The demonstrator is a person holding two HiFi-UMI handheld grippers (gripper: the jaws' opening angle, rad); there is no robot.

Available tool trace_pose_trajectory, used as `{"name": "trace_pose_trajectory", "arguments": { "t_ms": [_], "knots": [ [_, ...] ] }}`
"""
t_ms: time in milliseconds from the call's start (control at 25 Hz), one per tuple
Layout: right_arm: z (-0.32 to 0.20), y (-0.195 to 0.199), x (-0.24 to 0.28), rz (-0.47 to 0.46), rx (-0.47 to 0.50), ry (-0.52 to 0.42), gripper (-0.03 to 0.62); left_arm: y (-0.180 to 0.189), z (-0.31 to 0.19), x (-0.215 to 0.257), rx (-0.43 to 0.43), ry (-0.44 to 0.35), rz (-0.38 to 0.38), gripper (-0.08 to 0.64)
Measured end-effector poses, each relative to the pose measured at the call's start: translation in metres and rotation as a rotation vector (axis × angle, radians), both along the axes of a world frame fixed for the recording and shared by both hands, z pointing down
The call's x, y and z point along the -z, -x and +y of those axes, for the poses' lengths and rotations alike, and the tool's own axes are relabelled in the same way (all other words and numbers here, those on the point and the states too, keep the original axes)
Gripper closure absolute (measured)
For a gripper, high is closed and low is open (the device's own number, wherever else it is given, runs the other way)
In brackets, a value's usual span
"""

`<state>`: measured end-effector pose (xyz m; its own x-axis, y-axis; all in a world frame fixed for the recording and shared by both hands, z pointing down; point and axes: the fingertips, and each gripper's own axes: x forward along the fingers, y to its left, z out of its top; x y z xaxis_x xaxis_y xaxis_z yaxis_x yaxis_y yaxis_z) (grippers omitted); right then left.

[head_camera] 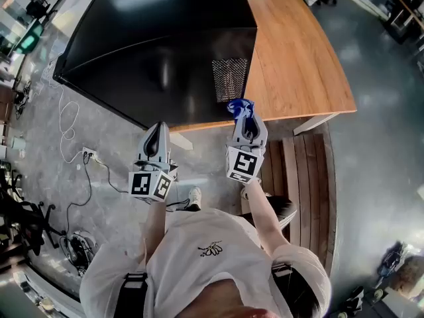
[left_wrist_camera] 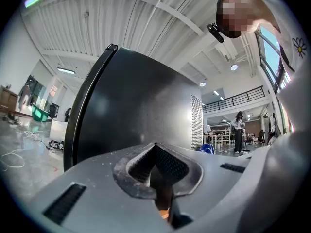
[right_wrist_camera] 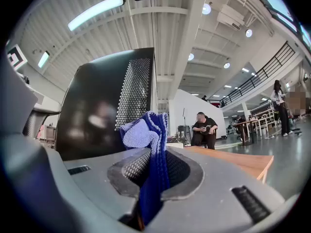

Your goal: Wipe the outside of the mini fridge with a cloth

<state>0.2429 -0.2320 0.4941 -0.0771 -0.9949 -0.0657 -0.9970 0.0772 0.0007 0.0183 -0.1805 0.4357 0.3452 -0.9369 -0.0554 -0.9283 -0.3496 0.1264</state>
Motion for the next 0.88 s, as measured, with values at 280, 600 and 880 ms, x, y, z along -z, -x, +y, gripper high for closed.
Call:
{"name": "trace_pose_trajectory", "arguments": {
  "t_ms": [280, 600, 880],
  "knots": [
    [0.001, -0.017, -0.001, -0.036, -0.097, 0.032, 0.531, 0.018, 0.003, 0.002, 0.005, 0.005, -0.003, 0.555],
    [0.028, -0.031, 0.004, -0.036, -0.18, 0.026, 0.531, 0.021, 0.014, 0.006, -0.028, -0.026, 0.015, 0.555],
    [0.051, 0.065, 0.018, -0.018, -0.047, 0.002, 0.531, 0.072, 0.028, 0.016, -0.017, -0.083, -0.056, 0.555]
  ]
}}
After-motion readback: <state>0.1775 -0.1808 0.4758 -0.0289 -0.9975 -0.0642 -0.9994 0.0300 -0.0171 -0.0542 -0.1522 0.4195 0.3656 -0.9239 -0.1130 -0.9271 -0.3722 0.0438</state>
